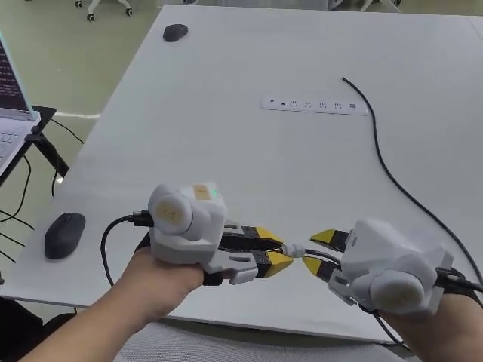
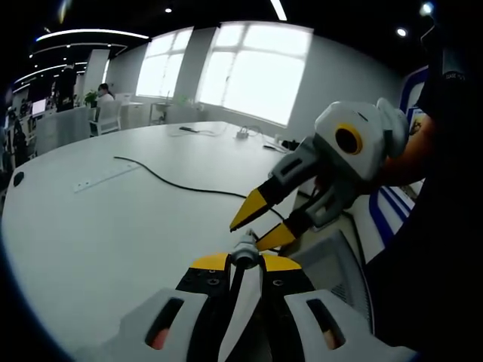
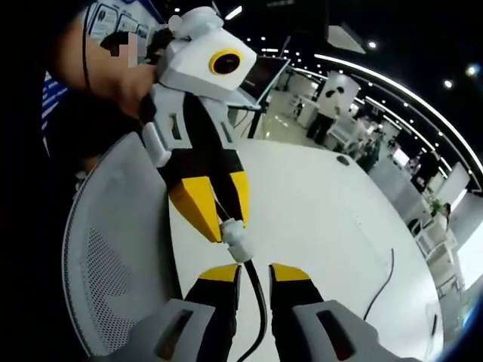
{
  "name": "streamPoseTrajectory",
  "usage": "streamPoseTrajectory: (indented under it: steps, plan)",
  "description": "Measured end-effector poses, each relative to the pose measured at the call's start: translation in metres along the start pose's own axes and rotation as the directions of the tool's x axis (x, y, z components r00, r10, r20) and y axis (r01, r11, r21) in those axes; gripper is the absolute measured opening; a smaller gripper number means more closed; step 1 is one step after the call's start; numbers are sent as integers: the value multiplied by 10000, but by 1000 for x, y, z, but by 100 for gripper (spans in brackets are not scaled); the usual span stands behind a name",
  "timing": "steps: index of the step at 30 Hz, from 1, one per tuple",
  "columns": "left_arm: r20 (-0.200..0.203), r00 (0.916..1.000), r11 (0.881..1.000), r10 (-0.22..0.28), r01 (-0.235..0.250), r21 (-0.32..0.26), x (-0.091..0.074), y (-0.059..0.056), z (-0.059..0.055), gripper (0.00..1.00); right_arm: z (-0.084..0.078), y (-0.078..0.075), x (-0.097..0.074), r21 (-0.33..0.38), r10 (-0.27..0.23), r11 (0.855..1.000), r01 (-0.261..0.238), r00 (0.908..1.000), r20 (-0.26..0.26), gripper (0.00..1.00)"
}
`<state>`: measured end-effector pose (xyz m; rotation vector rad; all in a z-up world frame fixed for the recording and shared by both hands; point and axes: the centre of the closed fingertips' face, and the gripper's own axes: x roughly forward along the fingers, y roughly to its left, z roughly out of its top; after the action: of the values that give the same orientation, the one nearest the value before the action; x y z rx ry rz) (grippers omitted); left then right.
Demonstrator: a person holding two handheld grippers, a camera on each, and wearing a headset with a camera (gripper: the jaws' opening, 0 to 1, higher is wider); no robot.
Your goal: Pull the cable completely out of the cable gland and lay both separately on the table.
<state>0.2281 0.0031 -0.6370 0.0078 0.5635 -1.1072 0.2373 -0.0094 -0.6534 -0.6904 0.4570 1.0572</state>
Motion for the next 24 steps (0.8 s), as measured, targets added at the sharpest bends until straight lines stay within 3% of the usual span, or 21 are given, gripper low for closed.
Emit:
streamPoseTrajectory:
  steps: [5, 11, 20, 24]
  plan:
    - [-41, 10000, 10000, -40, 40, -53, 1, 1, -1, 15, -1, 4, 5, -280, 92, 9996, -93, 9999, -48, 2]
    - [-45, 10000, 9999, -68, 67, -89, 0, 2, -2, 15, -3, 5, 8, -42, 204, 9998, -204, 9998, -17, 1]
    - [4, 10000, 10000, -52, 52, -71, 0, 5, -1, 15, -10, -1, 11, 1060, 139, 9943, -142, 9999, 34, 0]
    - [50, 10000, 10000, -38, 39, -77, 0, 7, 0, 15, -18, -6, 12, 1861, 70, 9825, -69, 10000, 1, 0]
